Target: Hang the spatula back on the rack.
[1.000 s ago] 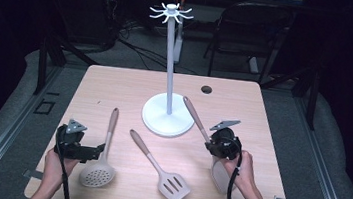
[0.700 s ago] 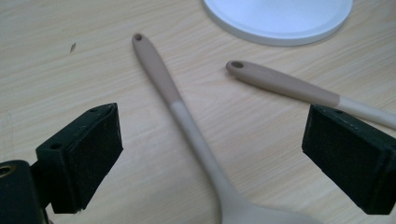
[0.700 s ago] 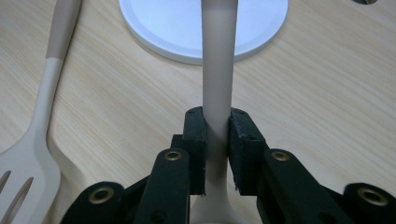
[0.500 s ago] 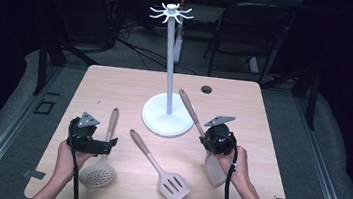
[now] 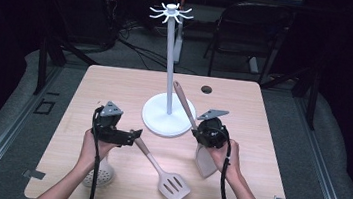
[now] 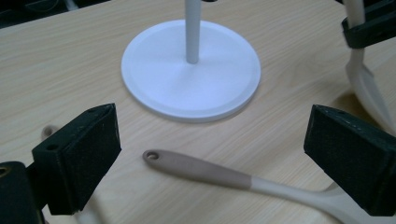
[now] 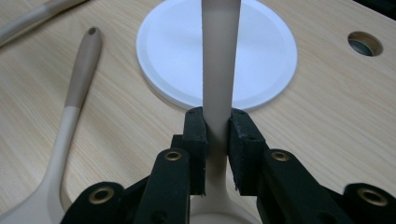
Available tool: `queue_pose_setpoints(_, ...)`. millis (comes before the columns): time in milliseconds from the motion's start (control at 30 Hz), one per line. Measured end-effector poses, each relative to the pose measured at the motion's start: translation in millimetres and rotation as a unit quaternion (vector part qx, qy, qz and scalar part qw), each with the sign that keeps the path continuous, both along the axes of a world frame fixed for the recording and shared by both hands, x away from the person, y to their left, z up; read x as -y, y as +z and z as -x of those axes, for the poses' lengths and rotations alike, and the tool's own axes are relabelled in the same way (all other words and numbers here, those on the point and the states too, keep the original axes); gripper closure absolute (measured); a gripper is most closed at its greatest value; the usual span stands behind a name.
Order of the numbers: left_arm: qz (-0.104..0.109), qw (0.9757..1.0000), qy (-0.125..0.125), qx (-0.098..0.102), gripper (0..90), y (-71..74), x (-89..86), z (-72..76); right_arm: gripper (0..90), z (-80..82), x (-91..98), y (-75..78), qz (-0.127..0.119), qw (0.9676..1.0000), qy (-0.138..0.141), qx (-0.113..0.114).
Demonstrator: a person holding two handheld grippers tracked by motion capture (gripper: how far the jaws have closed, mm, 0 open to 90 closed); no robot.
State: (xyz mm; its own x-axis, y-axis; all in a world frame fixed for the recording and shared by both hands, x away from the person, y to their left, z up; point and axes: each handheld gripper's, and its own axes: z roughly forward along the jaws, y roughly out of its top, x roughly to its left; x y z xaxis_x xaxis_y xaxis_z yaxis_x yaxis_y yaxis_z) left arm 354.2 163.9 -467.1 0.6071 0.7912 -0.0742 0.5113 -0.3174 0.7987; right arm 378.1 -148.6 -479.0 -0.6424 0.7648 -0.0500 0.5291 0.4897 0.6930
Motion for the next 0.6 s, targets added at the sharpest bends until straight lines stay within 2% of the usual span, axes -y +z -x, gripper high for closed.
queue_pose_setpoints(33,0.0,1.0,-0.003,-0.001,4.1,0.5,2.5,-1.3,78.4,-0.7,-6.1,-0.1,0.0,1.0,0.006,0.003)
queue_pose_setpoints(333,0.021,0.9994,-0.028,-0.005,5.8,-1.5,30.0,-13.3,78.4,-2.1,-19.7,-1.9,-0.001,0.9998,0.018,0.004)
queue_pose_setpoints(600,0.045,0.9982,-0.038,-0.009,8.4,-3.3,44.7,-22.3,78.4,-3.6,-27.8,-1.0,-0.003,0.9996,0.025,0.009)
